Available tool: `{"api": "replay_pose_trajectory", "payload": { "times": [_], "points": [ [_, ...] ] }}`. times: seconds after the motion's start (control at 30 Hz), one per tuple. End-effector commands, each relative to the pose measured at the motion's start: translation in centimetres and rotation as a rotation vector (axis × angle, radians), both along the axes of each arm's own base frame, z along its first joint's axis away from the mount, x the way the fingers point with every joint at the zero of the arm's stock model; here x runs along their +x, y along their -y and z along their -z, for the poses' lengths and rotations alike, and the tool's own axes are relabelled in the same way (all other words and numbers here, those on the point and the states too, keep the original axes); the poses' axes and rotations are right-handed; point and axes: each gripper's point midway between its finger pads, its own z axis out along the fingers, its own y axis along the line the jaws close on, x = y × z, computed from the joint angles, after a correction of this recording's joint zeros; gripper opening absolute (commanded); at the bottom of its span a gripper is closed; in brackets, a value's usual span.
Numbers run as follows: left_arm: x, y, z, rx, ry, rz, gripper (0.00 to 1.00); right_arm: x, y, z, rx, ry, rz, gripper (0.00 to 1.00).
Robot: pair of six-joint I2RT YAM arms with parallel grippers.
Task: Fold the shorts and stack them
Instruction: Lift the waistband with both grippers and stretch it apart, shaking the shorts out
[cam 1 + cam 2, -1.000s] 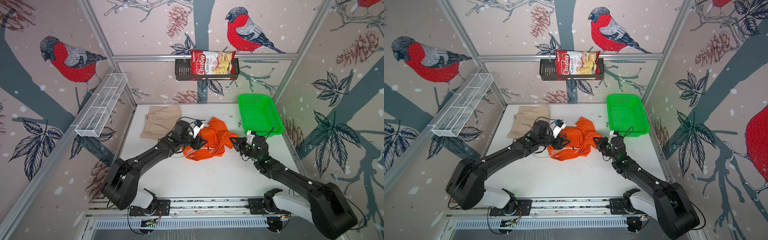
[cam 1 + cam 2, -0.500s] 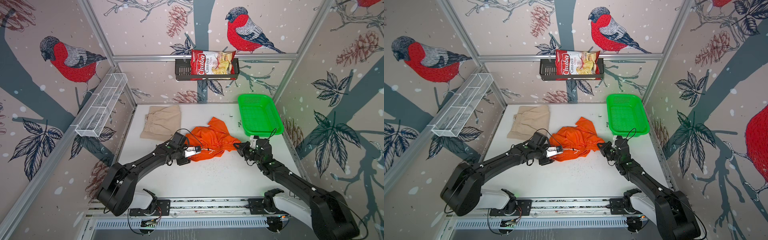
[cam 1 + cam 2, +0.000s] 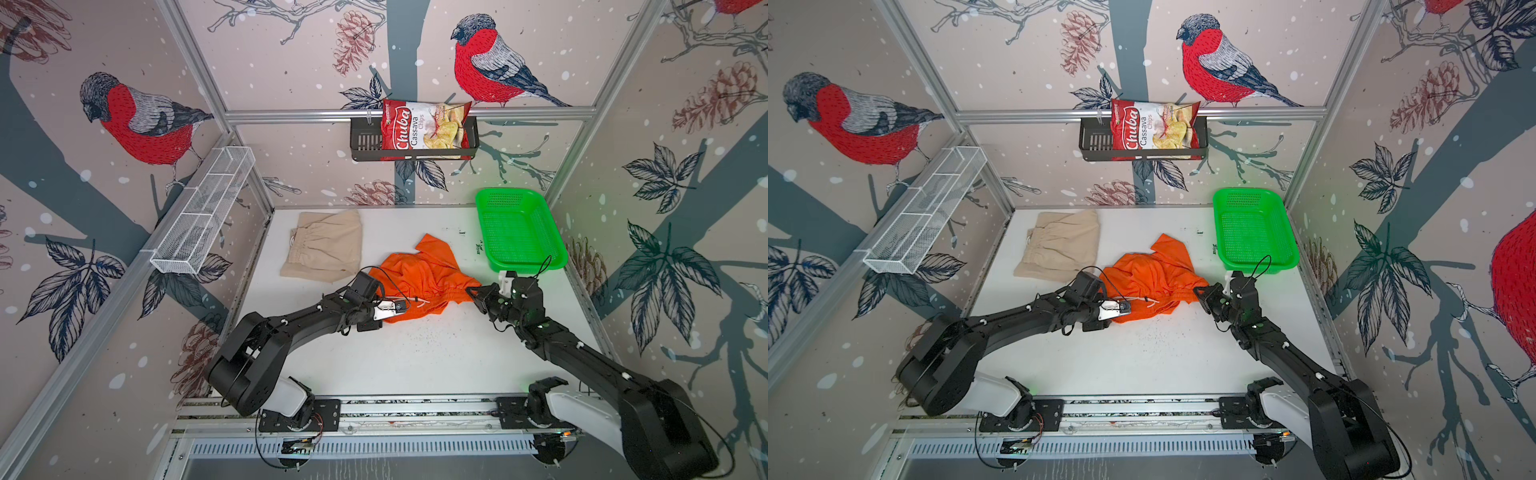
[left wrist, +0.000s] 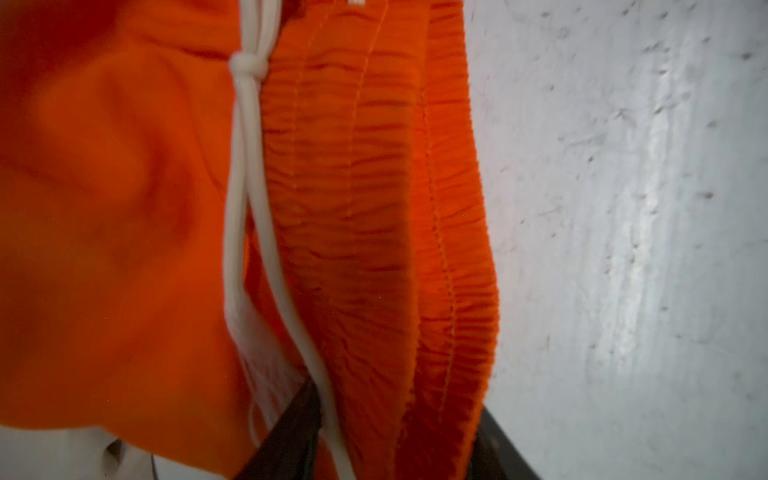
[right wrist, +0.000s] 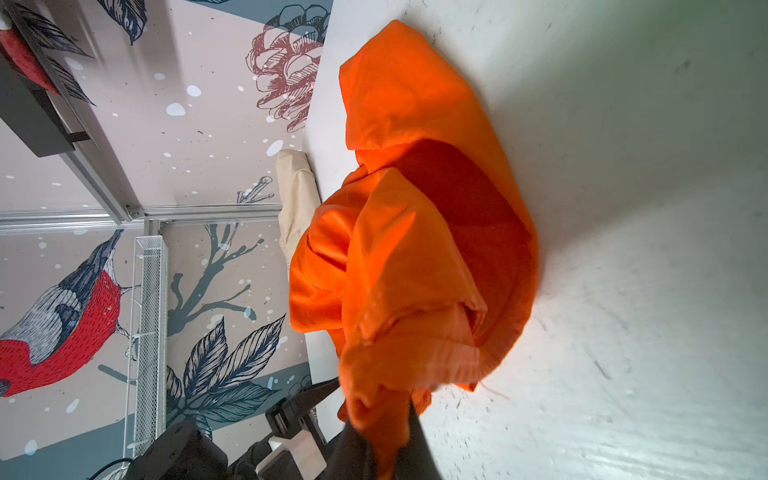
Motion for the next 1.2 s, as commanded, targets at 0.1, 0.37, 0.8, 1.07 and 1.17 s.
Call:
{"api": "replay_pose_trajectory", "payload": {
  "times": [0.1,0.37,0.8,1.07,1.17],
  "points": [
    [0.3,1.3,-2.0,-0.083,0.027,-0.021,0.19,0.5,-0.4,-1.6,0.014,0.044,-0.025,0.05],
    [3.8,-0.9,-11.4,-0.224,0.181,-0.324,0.00,3.1,0.7,-9.6,-0.059,0.201,-0.062,0.03],
    [4.6,-7.3,-37.3,-0.467,0.611,-0.578,0.00,1.5,3.1,-33.0,-0.109,0.662,-0.161,0.01],
    [-0.7,-9.9,-46.6,-0.676,0.760,-0.558,0.00,-5.1,2.9,-42.0,-0.069,0.853,-0.209,0.01],
    [-0.7,-10.5,-46.5,-0.664,0.769,-0.581,0.00,-5.5,3.0,-42.6,-0.050,0.858,-0.202,0.01]
  ]
}}
